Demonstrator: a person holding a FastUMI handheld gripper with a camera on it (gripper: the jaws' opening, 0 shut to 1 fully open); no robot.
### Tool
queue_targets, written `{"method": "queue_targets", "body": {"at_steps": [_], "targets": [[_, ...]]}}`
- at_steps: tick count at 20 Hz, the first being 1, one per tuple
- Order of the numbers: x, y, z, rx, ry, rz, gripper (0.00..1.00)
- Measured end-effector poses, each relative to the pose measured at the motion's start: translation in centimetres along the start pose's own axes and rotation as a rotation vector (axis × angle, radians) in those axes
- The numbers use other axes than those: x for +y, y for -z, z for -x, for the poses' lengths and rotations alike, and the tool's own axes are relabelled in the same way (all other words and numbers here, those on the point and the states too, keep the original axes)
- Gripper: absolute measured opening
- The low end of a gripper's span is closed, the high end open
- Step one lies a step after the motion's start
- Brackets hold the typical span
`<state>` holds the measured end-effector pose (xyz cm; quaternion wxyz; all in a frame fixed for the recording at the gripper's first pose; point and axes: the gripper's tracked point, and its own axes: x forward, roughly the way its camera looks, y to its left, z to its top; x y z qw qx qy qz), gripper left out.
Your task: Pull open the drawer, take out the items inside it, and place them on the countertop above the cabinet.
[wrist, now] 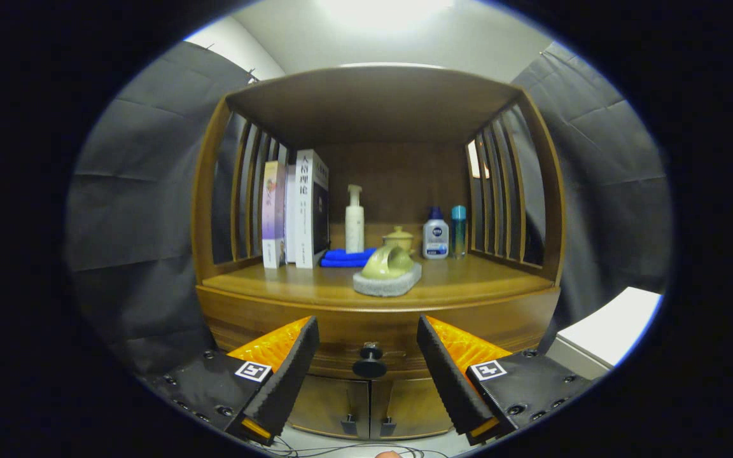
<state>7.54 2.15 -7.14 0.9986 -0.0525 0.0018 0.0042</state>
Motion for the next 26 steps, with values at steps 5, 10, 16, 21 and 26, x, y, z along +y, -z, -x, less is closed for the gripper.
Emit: {"method": "queue_targets", "body": {"at_steps": [5,10,16,21,26], "targets": [[-0.5,-4.1,4.2,-0.057,-0.025,-0.004,0.98],[-1.4,-6.5,7.3,-0.09,-0.028,-0.031,0.98],[-2.0,-7.6,10.5,-0.115,-0.044,-0.039,0.97],[-2.6,-7.3,11.5,-0.097,-0.053,-0.054,0.97],[-3.0,-7.0,12.0,-0.094,-0.049,-0.071,0.97]]}}
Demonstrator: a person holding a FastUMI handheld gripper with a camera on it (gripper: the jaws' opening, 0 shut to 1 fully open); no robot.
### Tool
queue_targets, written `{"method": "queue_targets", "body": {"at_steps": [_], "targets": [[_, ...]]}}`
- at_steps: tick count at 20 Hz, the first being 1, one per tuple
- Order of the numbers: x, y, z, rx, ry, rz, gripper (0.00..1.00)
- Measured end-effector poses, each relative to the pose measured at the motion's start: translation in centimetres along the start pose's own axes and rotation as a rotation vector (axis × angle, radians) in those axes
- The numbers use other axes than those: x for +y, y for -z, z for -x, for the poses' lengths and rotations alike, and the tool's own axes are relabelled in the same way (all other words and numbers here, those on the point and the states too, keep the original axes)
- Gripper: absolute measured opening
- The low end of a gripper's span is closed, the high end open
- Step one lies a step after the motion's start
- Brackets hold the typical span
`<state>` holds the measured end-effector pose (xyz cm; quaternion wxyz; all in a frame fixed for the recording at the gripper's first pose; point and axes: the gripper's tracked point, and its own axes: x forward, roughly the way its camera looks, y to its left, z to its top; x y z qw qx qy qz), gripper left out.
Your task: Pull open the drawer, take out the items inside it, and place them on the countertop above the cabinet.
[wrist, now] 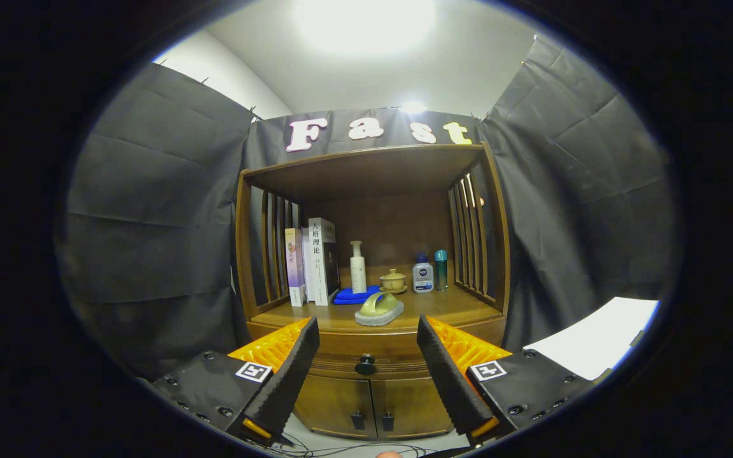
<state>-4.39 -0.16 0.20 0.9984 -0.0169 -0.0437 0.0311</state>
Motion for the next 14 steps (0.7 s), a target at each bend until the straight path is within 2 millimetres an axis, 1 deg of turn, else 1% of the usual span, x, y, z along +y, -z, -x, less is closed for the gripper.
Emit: {"method": "queue_targets", "body": {"at_steps": [7,14], "targets": [[1.0,0.5,0.2,0.009,-0.012,0.027,0.97],[1.5,1.7,0.0,0.039,-0.02,0.045,0.98]]}}
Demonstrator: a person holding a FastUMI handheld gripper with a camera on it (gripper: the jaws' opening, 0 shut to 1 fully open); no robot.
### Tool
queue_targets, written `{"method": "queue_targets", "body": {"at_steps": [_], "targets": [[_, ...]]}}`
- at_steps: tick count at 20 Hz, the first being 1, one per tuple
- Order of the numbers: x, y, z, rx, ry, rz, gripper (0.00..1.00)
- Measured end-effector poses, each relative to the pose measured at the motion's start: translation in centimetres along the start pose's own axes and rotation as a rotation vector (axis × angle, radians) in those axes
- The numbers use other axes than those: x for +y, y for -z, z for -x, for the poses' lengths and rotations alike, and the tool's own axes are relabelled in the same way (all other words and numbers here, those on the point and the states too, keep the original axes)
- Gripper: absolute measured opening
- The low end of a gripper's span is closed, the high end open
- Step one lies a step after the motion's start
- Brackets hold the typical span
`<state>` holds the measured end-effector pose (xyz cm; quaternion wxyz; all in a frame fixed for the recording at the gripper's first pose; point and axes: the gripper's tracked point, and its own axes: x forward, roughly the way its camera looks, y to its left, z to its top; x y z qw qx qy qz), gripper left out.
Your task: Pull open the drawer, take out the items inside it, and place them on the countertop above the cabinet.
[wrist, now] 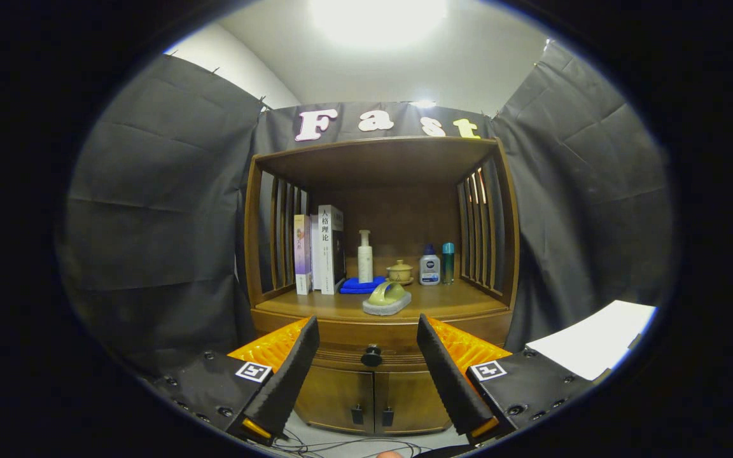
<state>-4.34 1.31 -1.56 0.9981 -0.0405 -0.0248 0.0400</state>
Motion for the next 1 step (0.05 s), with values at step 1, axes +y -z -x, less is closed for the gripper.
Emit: {"method": "queue_targets", "body": {"at_steps": [1], "targets": [[-0.03,-0.01,-0.01,0.001,-0.001,0.0,0.97]]}}
